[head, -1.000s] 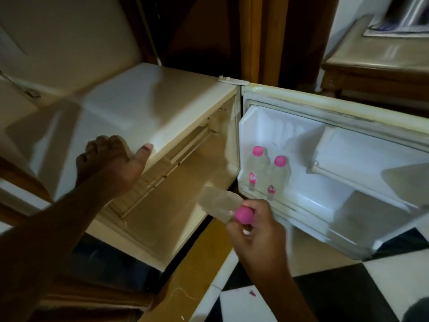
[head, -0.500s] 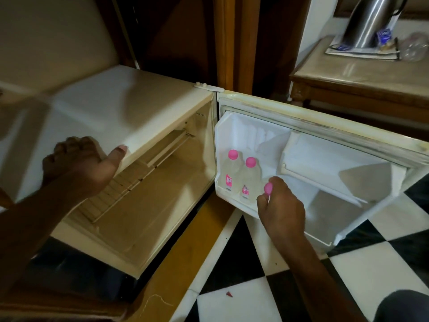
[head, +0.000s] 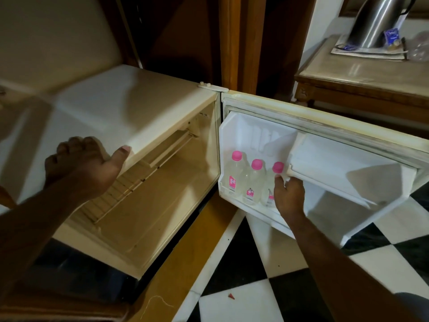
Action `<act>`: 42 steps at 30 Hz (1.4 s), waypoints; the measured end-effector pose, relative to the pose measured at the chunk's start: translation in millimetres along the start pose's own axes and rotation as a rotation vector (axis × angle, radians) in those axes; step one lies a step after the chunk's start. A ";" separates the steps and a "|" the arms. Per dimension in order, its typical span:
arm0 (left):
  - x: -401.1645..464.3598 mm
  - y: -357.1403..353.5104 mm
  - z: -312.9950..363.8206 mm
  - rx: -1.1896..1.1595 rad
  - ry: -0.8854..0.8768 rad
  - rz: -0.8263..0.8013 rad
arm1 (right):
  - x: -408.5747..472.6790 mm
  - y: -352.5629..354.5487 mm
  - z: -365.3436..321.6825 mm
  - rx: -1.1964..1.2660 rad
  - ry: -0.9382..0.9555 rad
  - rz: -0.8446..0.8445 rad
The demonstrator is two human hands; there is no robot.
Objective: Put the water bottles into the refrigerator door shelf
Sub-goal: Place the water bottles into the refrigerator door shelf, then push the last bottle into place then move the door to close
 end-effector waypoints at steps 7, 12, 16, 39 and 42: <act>-1.6 1.1 2.0 -0.012 -0.006 0.001 | -7.5 0.7 0.4 -0.057 0.081 -0.032; 1.2 -1.0 0.0 -0.002 -0.003 -0.013 | -60.5 5.5 -9.6 -0.251 -0.003 -0.098; 1.4 -2.3 -0.7 -0.020 0.009 -0.008 | -100.2 23.2 -61.0 -0.464 0.315 -0.268; -2.3 1.3 -0.9 -0.065 0.033 -0.012 | 65.9 92.6 -213.0 -0.826 0.224 -0.616; -2.7 2.7 0.1 -0.060 0.032 -0.021 | 59.7 90.4 -214.9 -0.708 0.131 -0.737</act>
Point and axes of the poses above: each hand's wrist, its own x-axis towards the middle knuckle, its own y-axis out of the back of the hand, z = x × y, the point moved 1 cm from there along x, towards the middle knuckle, and after that the axes turned 7 degrees about -y, right-handed, at the moved point
